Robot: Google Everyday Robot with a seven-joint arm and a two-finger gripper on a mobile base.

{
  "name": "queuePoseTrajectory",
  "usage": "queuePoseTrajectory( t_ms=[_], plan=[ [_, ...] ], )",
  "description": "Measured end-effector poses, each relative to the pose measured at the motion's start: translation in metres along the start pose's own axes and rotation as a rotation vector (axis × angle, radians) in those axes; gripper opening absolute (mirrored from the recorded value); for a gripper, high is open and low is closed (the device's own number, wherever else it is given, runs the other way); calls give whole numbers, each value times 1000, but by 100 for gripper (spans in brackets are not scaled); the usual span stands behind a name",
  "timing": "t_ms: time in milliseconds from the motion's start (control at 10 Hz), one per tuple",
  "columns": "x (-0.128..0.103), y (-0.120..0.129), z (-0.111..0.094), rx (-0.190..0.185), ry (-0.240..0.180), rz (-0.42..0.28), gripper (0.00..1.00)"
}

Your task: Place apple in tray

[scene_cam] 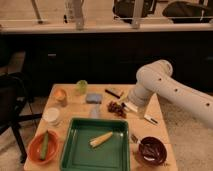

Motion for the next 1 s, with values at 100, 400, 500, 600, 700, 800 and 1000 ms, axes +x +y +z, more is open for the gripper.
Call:
queuePoseTrajectory(
  t_ms=[100,400,500,600,700,800,1000],
  plan=[
    [-4,-17,6,14,9,-50,80],
    [-18,-72,21,47,29,-187,80],
    [-21,-85,23,54,38,-226,80],
    [-23,-96,25,59,47,-258,80],
    [-28,-114,30,64,56,-308,80],
    [-32,-126,33,69,56,-339,80],
    [-31,-136,38,70,60,-370,80]
  ],
)
